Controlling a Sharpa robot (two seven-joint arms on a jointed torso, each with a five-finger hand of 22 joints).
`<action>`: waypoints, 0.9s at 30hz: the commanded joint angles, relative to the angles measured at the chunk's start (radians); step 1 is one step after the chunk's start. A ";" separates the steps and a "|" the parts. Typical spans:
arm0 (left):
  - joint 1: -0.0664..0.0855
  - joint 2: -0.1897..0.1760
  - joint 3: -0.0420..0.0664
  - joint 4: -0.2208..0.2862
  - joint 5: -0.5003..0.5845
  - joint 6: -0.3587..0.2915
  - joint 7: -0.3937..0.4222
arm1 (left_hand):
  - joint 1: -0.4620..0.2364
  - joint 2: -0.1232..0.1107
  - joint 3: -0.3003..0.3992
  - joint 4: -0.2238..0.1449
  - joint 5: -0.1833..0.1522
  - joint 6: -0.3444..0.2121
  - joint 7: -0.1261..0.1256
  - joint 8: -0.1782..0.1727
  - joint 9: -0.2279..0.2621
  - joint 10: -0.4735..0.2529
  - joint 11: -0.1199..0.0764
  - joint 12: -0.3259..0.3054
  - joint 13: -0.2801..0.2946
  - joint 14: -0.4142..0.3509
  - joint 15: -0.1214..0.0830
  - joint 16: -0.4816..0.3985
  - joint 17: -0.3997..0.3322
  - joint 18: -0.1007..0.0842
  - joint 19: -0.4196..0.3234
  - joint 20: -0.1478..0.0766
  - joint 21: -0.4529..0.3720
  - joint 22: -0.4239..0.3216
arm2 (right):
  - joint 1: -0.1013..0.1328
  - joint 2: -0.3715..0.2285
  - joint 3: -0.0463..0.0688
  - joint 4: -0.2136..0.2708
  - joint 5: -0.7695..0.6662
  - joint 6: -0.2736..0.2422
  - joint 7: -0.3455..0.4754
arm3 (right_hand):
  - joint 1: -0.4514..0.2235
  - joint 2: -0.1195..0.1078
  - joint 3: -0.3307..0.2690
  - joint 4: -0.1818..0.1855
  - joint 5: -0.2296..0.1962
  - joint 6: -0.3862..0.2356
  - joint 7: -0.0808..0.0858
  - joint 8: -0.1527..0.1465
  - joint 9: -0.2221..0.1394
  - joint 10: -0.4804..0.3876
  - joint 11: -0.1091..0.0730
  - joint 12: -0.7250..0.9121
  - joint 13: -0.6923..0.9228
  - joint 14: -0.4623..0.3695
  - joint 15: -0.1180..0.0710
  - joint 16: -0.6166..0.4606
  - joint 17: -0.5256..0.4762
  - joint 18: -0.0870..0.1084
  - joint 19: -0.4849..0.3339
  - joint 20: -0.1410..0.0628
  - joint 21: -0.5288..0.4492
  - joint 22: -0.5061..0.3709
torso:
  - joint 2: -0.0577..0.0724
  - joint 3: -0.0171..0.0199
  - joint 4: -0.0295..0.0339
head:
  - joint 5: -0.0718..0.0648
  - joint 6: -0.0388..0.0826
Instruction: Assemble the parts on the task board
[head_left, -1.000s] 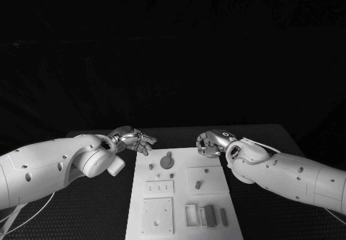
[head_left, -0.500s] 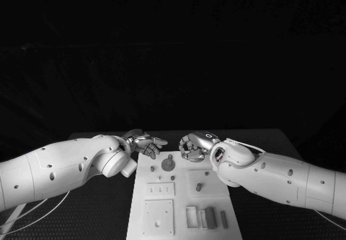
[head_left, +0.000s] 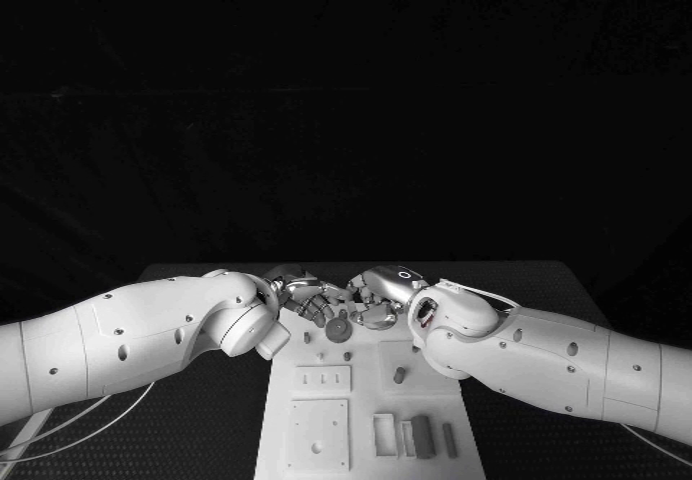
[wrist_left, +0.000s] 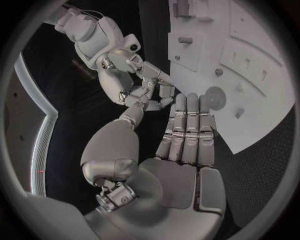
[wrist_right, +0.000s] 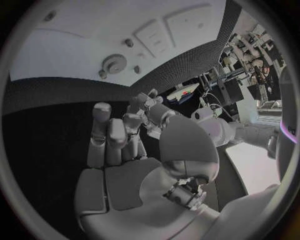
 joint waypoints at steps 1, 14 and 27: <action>0.000 0.005 0.001 0.003 -0.011 0.019 -0.022 | 0.000 0.010 0.001 -0.009 -0.004 0.007 0.003 -0.001 -0.001 -0.006 -0.002 0.000 0.002 -0.007 0.002 0.003 -0.002 -0.012 -0.009 0.000 -0.007 0.001 | 0.000 0.003 0.004 0.005 -0.014 0.008 -0.007 | -0.004 0.003 0.004 -0.001 0.004 0.217 0.004 0.007 0.007 -0.001 -0.006 -0.007 0.001 0.000 -0.005 -0.005 -0.001 0.015 0.003 -0.004 0.002 0.018 | 0.001 0.0018 -0.0005 | 0.000 -0.002; 0.000 0.016 0.001 0.005 -0.020 0.049 -0.042 | -0.014 0.018 -0.007 -0.008 -0.004 0.023 -0.003 0.003 0.000 0.003 -0.007 0.008 0.011 0.002 -0.003 0.012 -0.002 -0.009 0.000 -0.003 -0.006 0.005 | 0.000 0.018 0.012 0.009 -0.017 0.010 -0.010 | -0.005 0.003 0.004 -0.002 0.004 0.218 0.003 0.006 0.008 -0.001 -0.006 -0.008 0.001 0.002 -0.006 -0.006 0.000 0.015 0.004 -0.004 0.002 0.018 | 0.000 0.0031 -0.0012 | 0.001 -0.005; 0.000 0.019 0.001 0.007 -0.018 0.037 -0.035 | -0.022 0.023 -0.009 -0.005 -0.004 0.034 -0.008 0.006 0.001 0.009 -0.011 0.012 0.016 0.008 -0.007 0.018 -0.002 -0.008 0.007 -0.006 -0.005 0.008 | 0.000 0.027 0.013 0.011 -0.017 0.021 -0.010 | -0.006 0.004 0.004 -0.002 0.004 0.218 0.003 0.005 0.008 0.000 -0.006 -0.009 0.002 0.001 -0.006 -0.007 -0.002 0.015 0.004 -0.004 0.001 0.018 | 0.000 0.0016 -0.0012 | 0.000 -0.006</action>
